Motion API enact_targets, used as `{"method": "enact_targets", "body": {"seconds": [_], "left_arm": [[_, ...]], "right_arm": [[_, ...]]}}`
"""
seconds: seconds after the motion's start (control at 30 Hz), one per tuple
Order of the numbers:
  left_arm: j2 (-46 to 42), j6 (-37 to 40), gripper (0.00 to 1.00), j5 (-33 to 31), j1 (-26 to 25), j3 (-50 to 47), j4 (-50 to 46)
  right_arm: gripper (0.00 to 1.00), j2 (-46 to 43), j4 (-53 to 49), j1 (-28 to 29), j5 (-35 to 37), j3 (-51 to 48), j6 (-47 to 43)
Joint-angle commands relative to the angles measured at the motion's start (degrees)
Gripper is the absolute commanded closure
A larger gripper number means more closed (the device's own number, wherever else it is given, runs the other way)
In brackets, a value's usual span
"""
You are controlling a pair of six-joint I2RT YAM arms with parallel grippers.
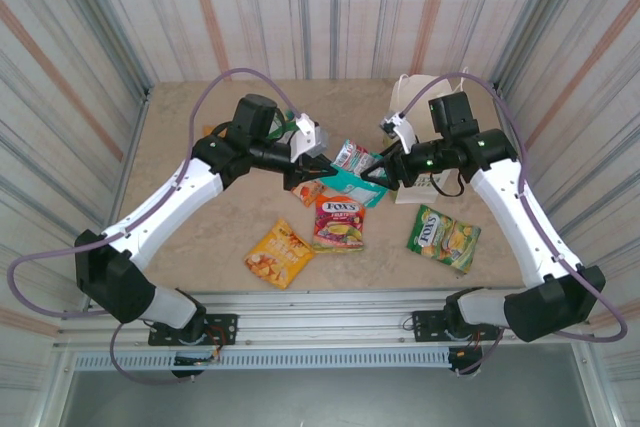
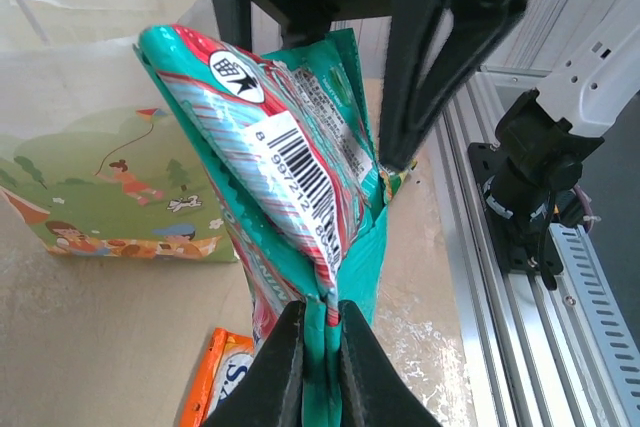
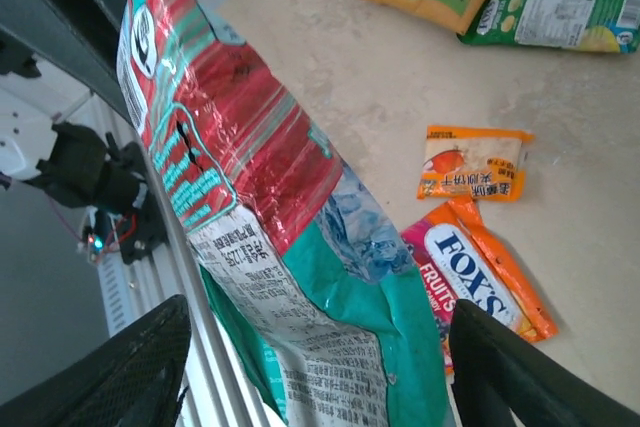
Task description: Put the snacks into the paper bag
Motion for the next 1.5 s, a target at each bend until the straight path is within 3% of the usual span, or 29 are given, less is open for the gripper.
{"method": "enact_targets", "body": {"seconds": [0.0,0.13,0.27,0.33,0.43,0.53,0.7,0.87,1.0,1.17,1.47], "left_arm": [[0.35,-1.16,0.98,1.22,-0.09,2.69,3.11],[0.66,-4.42,0.96,-2.45,-0.09,3.54,3.69],[0.74,-5.81,0.92,-3.99,-0.09,3.76,3.98],[0.85,-6.63,0.84,-4.94,-0.09,3.77,4.17],[1.04,-10.58,0.63,-8.28,-0.15,3.79,5.97],[1.49,-15.06,0.4,-12.32,-0.1,3.77,7.73],[2.72,-20.7,0.29,-17.22,-0.13,3.72,9.87],[5.1,-23.63,0.28,-18.5,-0.1,4.77,10.37],[7.31,-23.94,0.29,-17.73,-0.13,6.7,9.59],[9.72,-23.43,0.29,-17.37,-0.08,8.99,8.89],[13.16,-22.2,0.3,-17.02,-0.09,11.67,7.33]], "right_arm": [[0.48,0.46,-1.83,0.4,-2.33,-0.47,-0.73],[0.74,-1.0,-1.11,0.41,-2.29,-0.99,0.22],[0.89,-2.96,1.22,0.09,-2.07,-1.76,3.07],[0.94,-3.91,1.62,-0.32,-1.75,-1.7,4.33],[1.0,-5.43,2.02,-2.05,0.83,-0.68,7.81],[1.0,-6.74,1.82,-5.79,2.14,2.0,12.19],[1.0,-9.12,3.67,-13.49,4.89,7.86,18.04],[1.0,-8.84,7.16,-20.91,9.69,12.6,25.11],[1.0,-6.38,8.25,-23.67,15.67,16.08,28.39],[1.0,-1.6,8.13,-23.91,23.32,18.73,29.68],[0.97,8.7,2.53,-20.34,28.16,20.8,26.38]]}}
